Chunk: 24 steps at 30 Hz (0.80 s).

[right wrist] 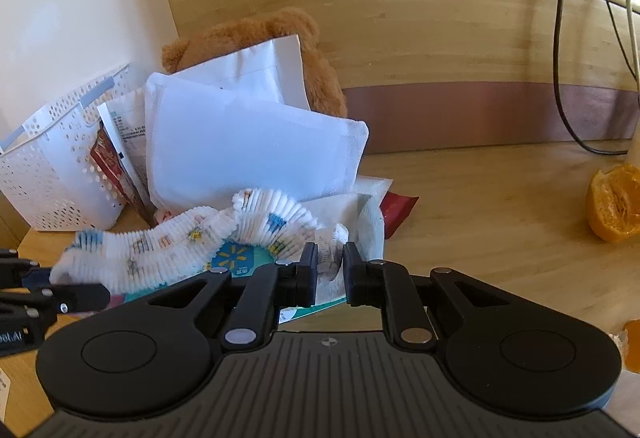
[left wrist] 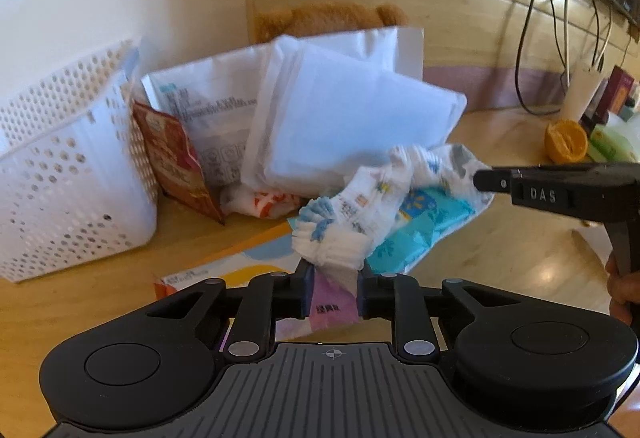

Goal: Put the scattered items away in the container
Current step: 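Close the right tool on the white diaper, then lift the diaper with the right tool and carry it toward the basket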

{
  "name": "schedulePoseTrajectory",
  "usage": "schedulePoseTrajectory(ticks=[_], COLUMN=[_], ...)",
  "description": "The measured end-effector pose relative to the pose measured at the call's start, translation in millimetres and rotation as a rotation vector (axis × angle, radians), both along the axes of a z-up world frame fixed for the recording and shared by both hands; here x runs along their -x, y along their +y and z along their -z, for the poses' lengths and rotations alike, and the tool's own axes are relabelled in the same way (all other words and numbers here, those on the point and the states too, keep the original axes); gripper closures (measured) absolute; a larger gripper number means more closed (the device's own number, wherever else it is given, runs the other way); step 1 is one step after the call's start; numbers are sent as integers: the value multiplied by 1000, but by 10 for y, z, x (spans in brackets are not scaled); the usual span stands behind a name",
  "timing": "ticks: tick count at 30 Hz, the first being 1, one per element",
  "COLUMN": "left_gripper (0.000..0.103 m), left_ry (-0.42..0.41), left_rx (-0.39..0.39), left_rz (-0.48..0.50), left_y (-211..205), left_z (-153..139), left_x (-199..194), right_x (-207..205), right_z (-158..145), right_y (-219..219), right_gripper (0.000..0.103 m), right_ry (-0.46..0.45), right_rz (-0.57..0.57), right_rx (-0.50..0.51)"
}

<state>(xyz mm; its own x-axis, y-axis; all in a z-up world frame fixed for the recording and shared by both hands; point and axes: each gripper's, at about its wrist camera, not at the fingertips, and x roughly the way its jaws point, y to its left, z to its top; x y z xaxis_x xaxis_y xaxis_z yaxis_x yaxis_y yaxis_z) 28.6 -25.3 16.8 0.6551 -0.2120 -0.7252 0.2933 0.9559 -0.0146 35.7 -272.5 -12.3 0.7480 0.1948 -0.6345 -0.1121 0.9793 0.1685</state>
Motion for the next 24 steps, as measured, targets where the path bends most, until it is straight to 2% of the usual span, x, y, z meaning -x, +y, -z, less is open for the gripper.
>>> schedulePoseTrajectory(ticks=[12, 24], left_gripper=[17, 17], left_ry=[-62, -54], left_rx=[23, -10], left_rz=[-71, -167], left_y=[232, 552], left_z=[-223, -262], left_x=[22, 7], right_x=[80, 80], right_z=[-221, -328], right_y=[150, 349], right_gripper=[86, 86], right_ry=[-77, -115], right_rz=[-49, -100], right_rx=[34, 53])
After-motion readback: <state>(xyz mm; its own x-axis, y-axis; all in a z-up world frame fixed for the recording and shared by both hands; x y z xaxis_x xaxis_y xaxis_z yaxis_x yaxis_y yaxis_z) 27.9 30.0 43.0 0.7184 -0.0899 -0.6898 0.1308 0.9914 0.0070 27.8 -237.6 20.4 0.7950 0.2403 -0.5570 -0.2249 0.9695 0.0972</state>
